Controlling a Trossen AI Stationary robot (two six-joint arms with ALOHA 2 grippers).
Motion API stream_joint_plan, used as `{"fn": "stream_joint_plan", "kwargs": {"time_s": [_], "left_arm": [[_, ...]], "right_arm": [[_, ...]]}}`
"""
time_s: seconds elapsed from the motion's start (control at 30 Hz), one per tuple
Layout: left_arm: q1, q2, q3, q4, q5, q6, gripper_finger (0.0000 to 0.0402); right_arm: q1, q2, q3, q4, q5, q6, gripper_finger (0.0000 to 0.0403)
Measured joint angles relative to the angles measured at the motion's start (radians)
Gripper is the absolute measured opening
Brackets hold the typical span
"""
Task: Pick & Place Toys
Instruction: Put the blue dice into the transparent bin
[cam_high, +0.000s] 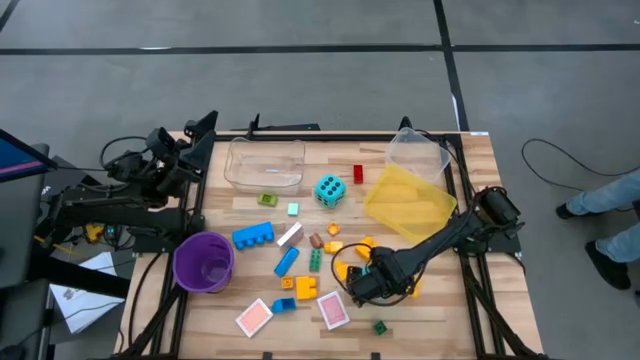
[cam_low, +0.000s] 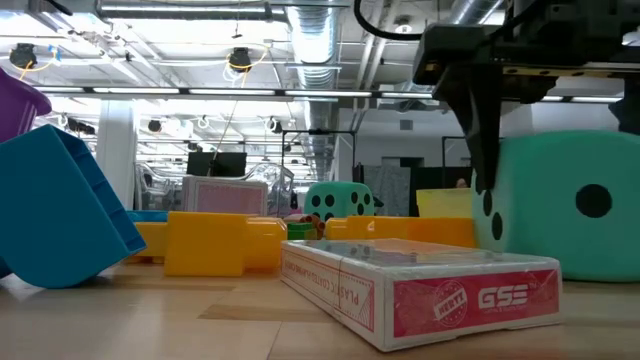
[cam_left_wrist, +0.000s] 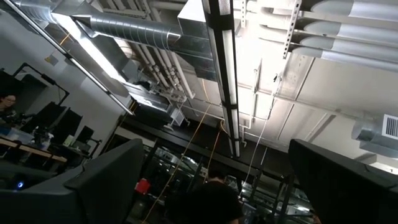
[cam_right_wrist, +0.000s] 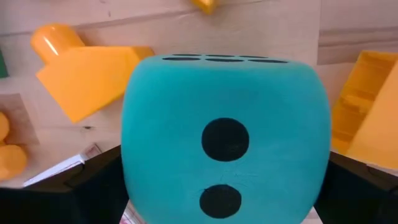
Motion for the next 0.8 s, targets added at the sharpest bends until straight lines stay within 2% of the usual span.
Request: {"fn": "stream_joint_plan", "kwargs": {"time_s": [0.13, 0.37, 0.5, 0.67, 0.8], "left_arm": [[0.0, 0.0, 0.0, 0.0, 0.0, 0.0, 0.0397], [0.0, 0.0, 0.0, -0.001, 0.001, 0.0, 0.0397], [0.0, 0.0, 0.0, -0.001, 0.018, 0.0, 0.0397], [0.0, 0.0, 0.0, -0.012, 0.041, -0.005, 0.0397], [0.0, 0.003, 0.0, -0.049, 0.041, -0.007, 0.0397]], "right_arm": [[0.0, 0.0, 0.0, -0.002, 0.002, 0.025, 0.0389], [0.008, -0.002, 0.0, -0.004, 0.025, 0.048, 0.034], [0.018, -0.011, -0.001, -0.013, 0.046, 0.055, 0.034], [0.044, -0.09, -0.001, -0.042, 0.084, 0.055, 0.0342], [0.065, -0.192, -0.001, -0.049, 0.193, 0.063, 0.0341]]}}
